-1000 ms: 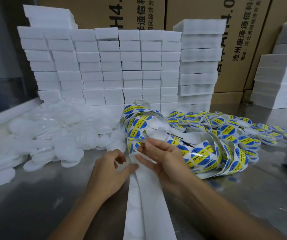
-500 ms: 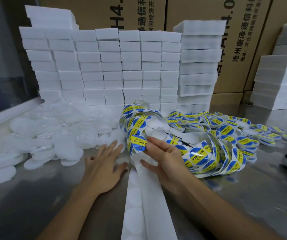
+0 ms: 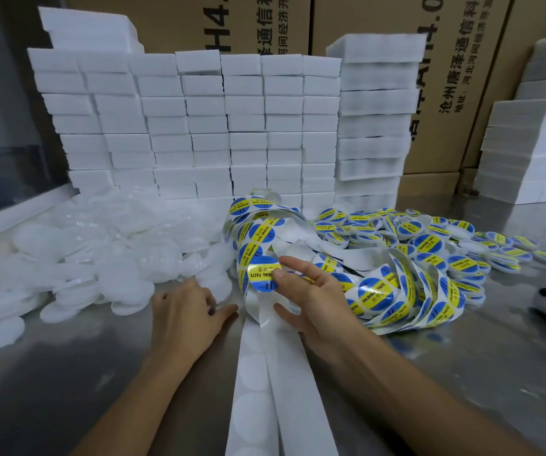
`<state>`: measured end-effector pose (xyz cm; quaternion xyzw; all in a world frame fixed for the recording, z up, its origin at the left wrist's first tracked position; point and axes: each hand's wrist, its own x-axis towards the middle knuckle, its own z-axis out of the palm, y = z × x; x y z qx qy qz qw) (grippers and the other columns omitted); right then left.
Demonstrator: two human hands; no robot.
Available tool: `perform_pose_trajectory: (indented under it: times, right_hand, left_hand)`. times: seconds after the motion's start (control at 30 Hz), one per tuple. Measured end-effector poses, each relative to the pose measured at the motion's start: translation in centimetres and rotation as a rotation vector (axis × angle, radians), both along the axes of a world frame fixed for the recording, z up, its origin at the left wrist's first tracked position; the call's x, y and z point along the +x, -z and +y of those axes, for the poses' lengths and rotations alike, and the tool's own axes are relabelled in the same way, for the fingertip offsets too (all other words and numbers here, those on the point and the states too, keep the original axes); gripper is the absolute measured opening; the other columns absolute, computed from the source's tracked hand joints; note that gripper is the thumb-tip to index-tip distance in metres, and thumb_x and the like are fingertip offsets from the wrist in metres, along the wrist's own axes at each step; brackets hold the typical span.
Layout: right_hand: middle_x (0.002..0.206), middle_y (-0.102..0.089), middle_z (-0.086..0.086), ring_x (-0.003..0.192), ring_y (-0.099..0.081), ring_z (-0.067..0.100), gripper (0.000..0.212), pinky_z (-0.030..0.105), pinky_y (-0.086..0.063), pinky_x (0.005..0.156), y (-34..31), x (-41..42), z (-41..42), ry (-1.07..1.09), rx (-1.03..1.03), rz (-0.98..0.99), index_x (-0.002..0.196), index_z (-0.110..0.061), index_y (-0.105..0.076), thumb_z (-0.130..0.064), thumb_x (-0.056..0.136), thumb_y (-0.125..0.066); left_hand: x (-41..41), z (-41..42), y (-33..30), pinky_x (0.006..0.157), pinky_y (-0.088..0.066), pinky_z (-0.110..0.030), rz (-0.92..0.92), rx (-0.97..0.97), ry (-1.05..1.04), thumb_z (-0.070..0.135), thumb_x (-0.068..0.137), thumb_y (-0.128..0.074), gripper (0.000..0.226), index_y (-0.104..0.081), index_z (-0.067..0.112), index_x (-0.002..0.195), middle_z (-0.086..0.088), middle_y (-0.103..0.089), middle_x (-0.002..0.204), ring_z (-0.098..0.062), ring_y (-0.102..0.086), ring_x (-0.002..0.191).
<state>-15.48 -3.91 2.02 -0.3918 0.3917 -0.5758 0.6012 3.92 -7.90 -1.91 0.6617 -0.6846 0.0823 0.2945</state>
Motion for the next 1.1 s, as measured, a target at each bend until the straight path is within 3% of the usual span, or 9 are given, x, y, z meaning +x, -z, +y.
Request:
perform_pose_trajectory:
  times: [0.07,0.2,0.3,0.43,0.53,0.67,0.83,0.97,1.1]
  right_hand:
    - [0.099,-0.077,-0.005,0.096,-0.071,0.007,0.020,0.040,-0.052,0.094,0.1,0.0,-0.1,-0.001,0.011,0.010,0.100,-0.025,-0.075,-0.019,0.081,-0.078]
    - [0.089,-0.076,-0.008,0.084,-0.071,0.002,0.008,0.041,-0.052,0.094,0.1,0.2,0.1,0.008,0.022,-0.011,0.081,-0.026,-0.077,-0.019,0.083,-0.076]
    - [0.093,-0.076,-0.007,0.087,-0.071,0.004,0.011,0.041,-0.052,0.093,0.1,0.1,0.1,0.007,0.007,-0.006,0.078,-0.028,-0.077,-0.019,0.084,-0.075]
    - [0.098,-0.076,-0.005,0.094,-0.072,0.006,0.008,0.042,-0.051,0.095,0.0,0.0,0.1,-0.002,-0.008,-0.008,0.083,-0.027,-0.076,-0.019,0.085,-0.075]
    - [0.103,-0.076,-0.003,0.106,-0.068,0.011,0.008,0.045,-0.054,0.093,0.0,0.1,0.1,-0.007,-0.001,-0.006,0.083,-0.028,-0.078,-0.020,0.083,-0.076]
    - [0.110,-0.073,-0.002,0.111,-0.066,0.015,0.010,0.052,-0.055,0.090,-0.1,0.3,0.2,-0.007,-0.018,-0.005,0.087,-0.029,-0.078,-0.022,0.081,-0.077]
    - [0.127,-0.062,-0.002,0.115,-0.065,0.020,0.051,0.056,-0.058,0.084,0.0,0.5,0.7,-0.030,-0.183,0.028,0.119,-0.047,-0.065,-0.019,0.079,-0.080]
    - [0.108,-0.071,0.003,0.104,-0.070,0.022,0.065,0.054,-0.058,0.085,0.5,1.0,0.9,-0.033,-0.247,0.121,0.125,-0.060,-0.049,-0.017,0.084,-0.077]
    - [0.073,-0.063,0.006,0.077,-0.058,0.021,0.069,0.054,-0.051,0.092,0.5,1.1,1.0,-0.008,-0.281,0.117,0.127,-0.052,-0.045,-0.006,0.085,-0.074]
  left_hand:
    - [-0.2,0.0,0.1,0.075,-0.032,-0.034,-0.040,-0.021,-0.011,0.061,0.075,-0.069,0.038,-0.072,0.025,0.087,0.004,-0.056,0.092,-0.021,-0.058,0.088]
    - [-0.2,-0.1,0.6,0.088,-0.038,-0.037,-0.055,0.056,-0.003,0.059,0.086,-0.058,0.042,-0.068,0.033,0.118,0.003,-0.051,0.108,-0.020,-0.051,0.107]
    - [-0.2,0.0,0.4,0.082,-0.043,-0.035,0.067,0.012,0.046,0.054,0.077,-0.072,0.033,-0.075,0.026,0.096,0.003,-0.051,0.101,-0.021,-0.056,0.098]
    - [-0.3,0.3,0.3,0.060,-0.037,-0.028,0.249,0.027,0.092,0.048,0.066,-0.083,0.037,-0.060,0.019,0.066,0.008,-0.053,0.080,-0.016,-0.053,0.073]
    - [-0.3,0.3,0.2,0.053,-0.031,-0.026,0.284,0.017,0.069,0.041,0.069,-0.084,0.036,-0.056,0.018,0.064,0.006,-0.056,0.066,-0.015,-0.051,0.065]
    - [-0.5,0.4,0.0,0.065,-0.039,-0.028,0.360,-0.022,0.127,0.030,0.069,-0.084,0.025,-0.060,0.023,0.071,0.006,-0.059,0.081,-0.014,-0.055,0.075]
    - [-1.5,1.6,-1.2,0.065,-0.051,-0.014,0.874,-0.106,0.250,0.023,0.068,-0.087,0.023,-0.065,0.024,0.073,0.008,-0.069,0.076,-0.010,-0.067,0.075]
    - [-2.3,3.3,-2.6,0.071,-0.047,-0.011,0.473,-0.485,0.440,0.018,0.069,-0.084,0.026,-0.065,0.013,0.086,0.004,-0.061,0.088,-0.007,-0.059,0.082]
    - [-3.8,4.4,-3.2,0.080,-0.043,-0.010,0.251,-0.601,0.604,0.012,0.072,-0.078,0.026,-0.062,0.012,0.092,-0.002,-0.059,0.095,-0.008,-0.057,0.091]
